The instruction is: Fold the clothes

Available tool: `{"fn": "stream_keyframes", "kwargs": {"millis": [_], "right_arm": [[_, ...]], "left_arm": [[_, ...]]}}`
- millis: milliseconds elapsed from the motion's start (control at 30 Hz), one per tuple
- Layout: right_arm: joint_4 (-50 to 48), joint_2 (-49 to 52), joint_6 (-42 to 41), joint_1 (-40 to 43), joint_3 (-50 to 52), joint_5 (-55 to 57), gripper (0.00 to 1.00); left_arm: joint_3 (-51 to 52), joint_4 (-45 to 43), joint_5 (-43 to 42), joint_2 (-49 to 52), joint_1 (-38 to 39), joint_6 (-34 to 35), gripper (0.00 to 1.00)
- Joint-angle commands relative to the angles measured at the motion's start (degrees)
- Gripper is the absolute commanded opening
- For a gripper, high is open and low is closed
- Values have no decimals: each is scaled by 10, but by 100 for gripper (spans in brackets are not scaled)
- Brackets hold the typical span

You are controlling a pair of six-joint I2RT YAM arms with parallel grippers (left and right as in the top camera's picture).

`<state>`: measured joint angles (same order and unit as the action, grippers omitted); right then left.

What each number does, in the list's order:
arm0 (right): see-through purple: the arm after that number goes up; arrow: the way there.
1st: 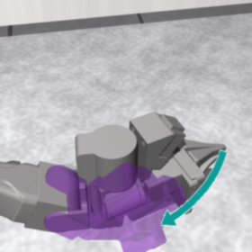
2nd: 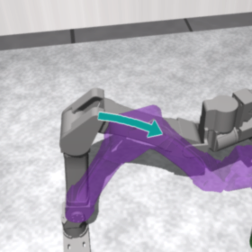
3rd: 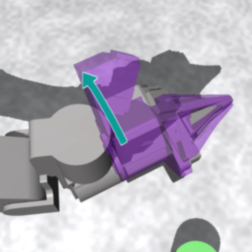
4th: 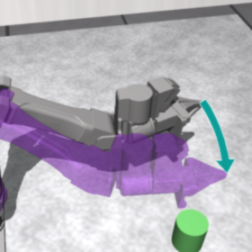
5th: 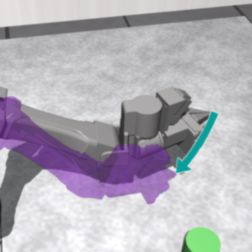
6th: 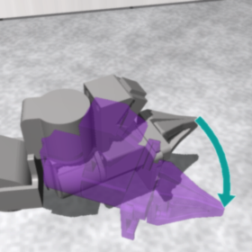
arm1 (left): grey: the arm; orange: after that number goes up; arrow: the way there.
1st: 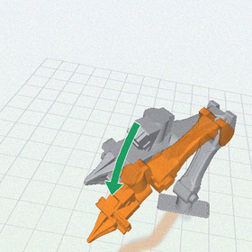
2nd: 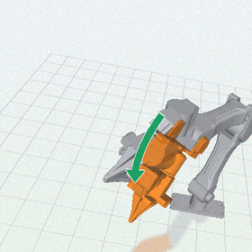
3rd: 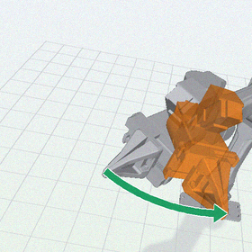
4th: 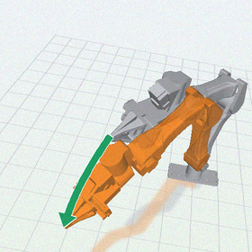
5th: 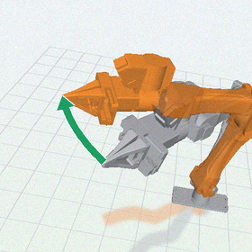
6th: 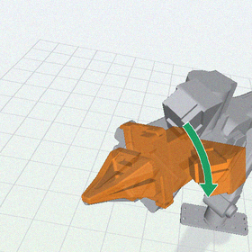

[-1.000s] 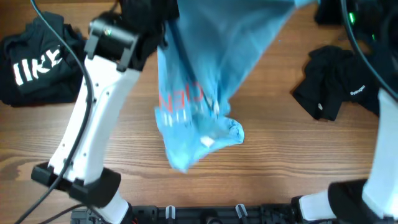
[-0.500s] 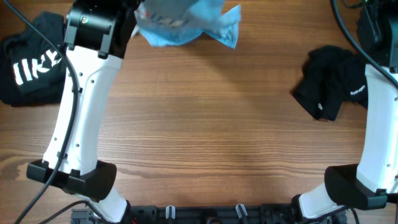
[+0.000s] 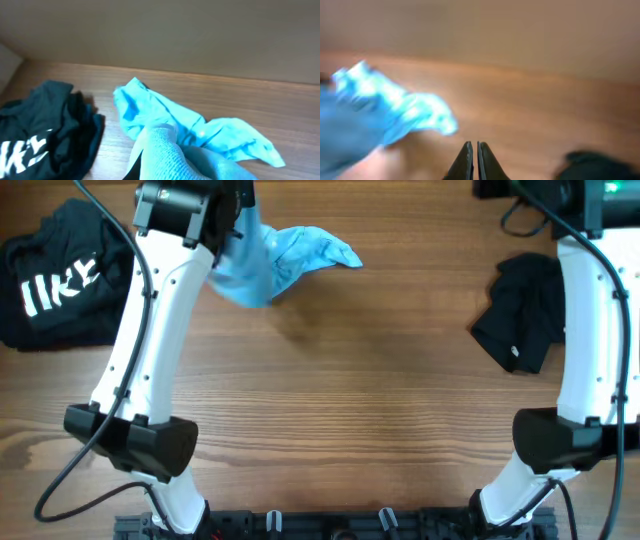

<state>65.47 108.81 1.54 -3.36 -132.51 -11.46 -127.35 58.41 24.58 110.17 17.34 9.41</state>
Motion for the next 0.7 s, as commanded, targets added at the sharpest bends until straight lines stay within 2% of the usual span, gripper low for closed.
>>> {"fn": "stream_keyframes", "kwargs": {"millis": [0, 133, 233, 267, 300, 400, 500, 667], "right_arm": [[26, 22, -2, -7, 27, -160, 6], [11, 23, 11, -20, 73, -211, 11], [-14, 23, 36, -41, 99, -238, 31], [-20, 23, 40, -47, 103, -239, 40], [-32, 24, 43, -59, 110, -242, 55], [-76, 24, 23, -87, 135, -245, 78], [-121, 24, -21, -112, 169, -254, 82], [-195, 26, -128, -156, 236, -259, 81]], "left_arm": [[-8, -35, -10, -5, -3, 19, 4], [-8, -66, -10, -5, -12, 50, 4], [-8, -79, -12, -5, -21, 84, 4], [-8, -81, -15, -5, -21, 90, 4], [-8, -81, -24, -5, -21, 91, 4], [-8, -81, -32, -5, -20, 91, 4], [-8, -80, -32, -5, -20, 91, 4], [-8, -78, -47, -5, -20, 92, 4]]}}
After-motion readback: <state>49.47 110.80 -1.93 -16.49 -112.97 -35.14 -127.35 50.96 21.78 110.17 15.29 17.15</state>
